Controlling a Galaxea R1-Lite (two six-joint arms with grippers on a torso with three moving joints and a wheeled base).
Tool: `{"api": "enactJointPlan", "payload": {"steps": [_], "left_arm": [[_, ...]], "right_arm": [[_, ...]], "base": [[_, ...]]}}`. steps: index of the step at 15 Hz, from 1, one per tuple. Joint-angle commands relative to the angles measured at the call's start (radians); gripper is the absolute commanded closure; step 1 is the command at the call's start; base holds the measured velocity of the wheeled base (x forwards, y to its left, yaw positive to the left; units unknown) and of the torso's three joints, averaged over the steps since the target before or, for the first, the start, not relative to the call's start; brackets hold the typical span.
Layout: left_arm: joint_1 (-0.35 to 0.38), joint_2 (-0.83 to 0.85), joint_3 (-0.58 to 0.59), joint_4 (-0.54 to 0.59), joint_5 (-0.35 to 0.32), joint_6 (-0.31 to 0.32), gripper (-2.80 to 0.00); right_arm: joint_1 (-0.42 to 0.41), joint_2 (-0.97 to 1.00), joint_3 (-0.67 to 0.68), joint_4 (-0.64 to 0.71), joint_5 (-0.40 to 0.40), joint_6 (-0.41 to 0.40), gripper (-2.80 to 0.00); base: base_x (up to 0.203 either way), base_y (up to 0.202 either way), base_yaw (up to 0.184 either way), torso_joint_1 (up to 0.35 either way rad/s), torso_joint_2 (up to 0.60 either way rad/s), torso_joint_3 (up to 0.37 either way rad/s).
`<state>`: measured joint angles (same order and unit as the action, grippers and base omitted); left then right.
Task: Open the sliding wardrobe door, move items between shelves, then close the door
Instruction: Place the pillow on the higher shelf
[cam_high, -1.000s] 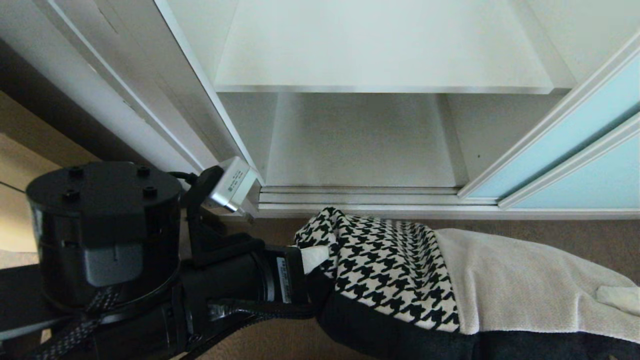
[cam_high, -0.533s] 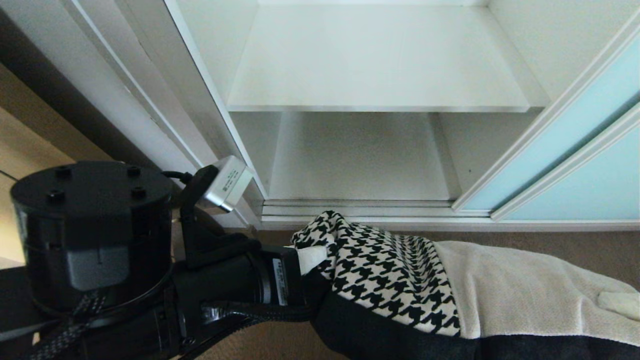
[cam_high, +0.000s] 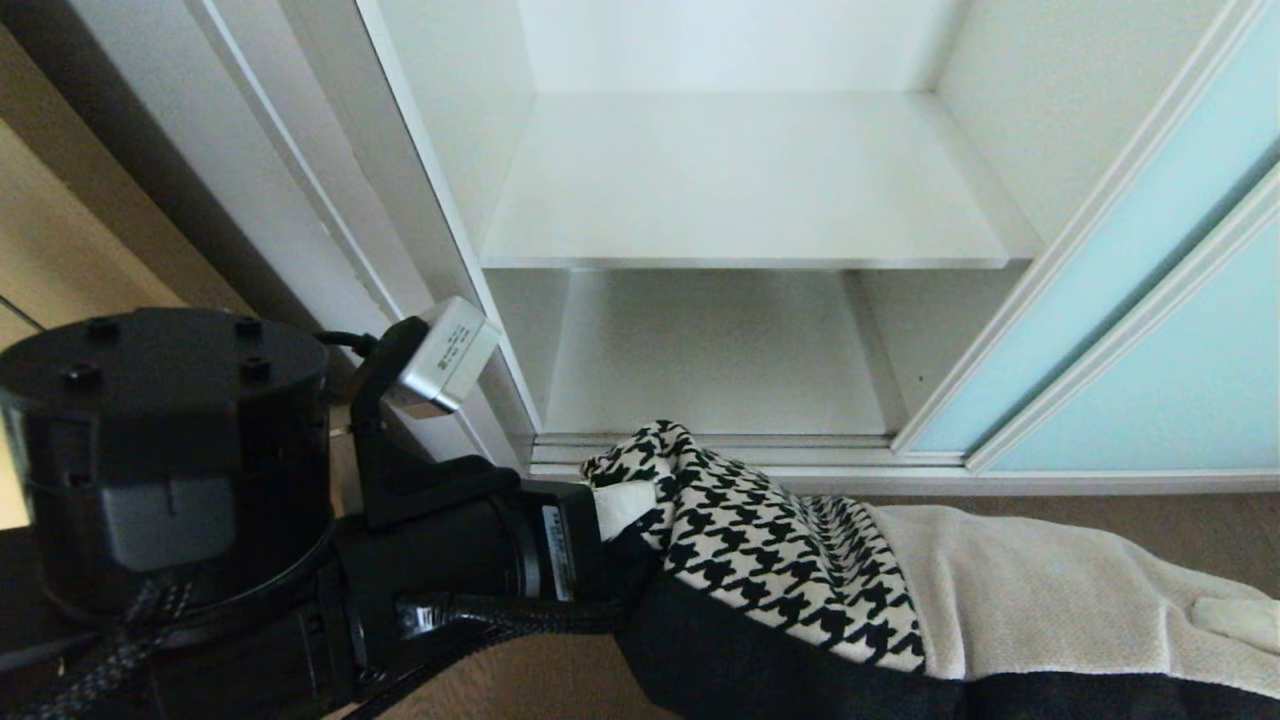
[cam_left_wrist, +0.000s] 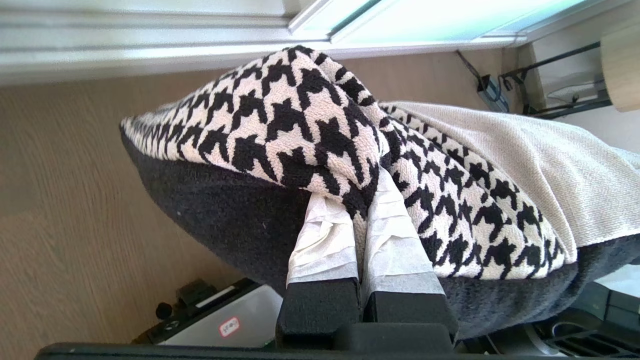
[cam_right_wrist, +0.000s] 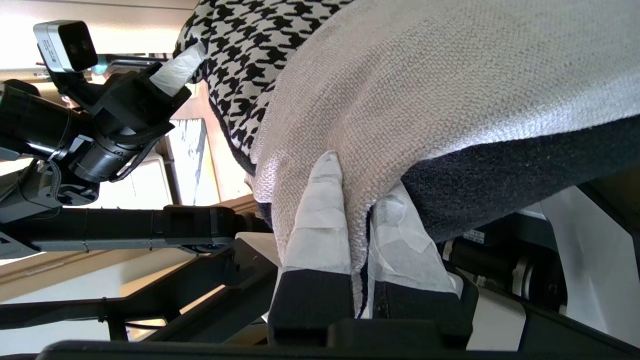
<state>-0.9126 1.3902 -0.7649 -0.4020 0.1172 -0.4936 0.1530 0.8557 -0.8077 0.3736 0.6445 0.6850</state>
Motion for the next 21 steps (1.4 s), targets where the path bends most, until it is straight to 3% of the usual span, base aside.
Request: {"api": "enactJointPlan", "payload": {"steps": [1,21], "left_arm": [[0.000,0.001,-0.001,-0.001,0.002,-0.003,0.00],[-0.006,0.003,0.021,-0.003,0.002,-0.003,0.00]], "right_arm": [[0.000,0.003,-0.002,0.002,0.003,0.004,0.00],[0.026,0.022,0.001,0.002,0.004,0.005,0.00]], "base": [[0.000,0.000,0.000,0.002,0.00,0.209],[0.000,0.000,0.000,0.002,0.00,0.202]]}}
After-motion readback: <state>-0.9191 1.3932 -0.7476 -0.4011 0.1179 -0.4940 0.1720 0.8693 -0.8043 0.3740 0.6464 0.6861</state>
